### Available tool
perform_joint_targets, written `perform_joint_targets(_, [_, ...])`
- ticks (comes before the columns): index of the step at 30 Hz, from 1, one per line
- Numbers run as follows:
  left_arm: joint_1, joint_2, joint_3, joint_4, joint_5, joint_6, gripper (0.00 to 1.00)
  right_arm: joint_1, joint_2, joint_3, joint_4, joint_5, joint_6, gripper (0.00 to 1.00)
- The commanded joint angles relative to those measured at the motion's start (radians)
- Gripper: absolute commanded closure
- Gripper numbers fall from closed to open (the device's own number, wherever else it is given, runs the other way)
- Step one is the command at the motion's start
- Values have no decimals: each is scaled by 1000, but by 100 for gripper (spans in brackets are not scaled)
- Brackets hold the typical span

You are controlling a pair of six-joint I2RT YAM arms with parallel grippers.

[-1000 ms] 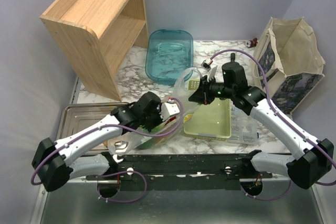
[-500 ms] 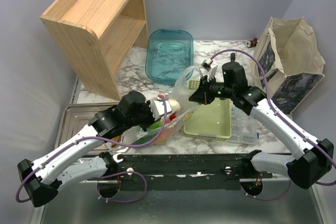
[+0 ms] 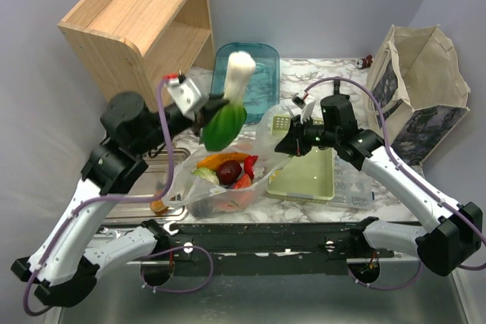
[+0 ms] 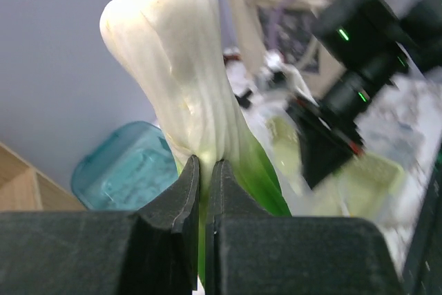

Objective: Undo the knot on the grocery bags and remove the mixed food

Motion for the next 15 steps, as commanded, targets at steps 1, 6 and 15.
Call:
perform_joint_targets(1, [87, 208, 211, 155, -83, -101, 100, -9, -43, -40, 10, -6, 12, 99])
perform_joint_targets(6, [166, 522, 454, 151, -231, -49, 100, -10, -53, -43, 7, -1, -8, 99])
perform_joint_targets(15, [268, 980, 657, 134, -271, -52, 100, -16, -60, -50, 5, 16, -32, 99])
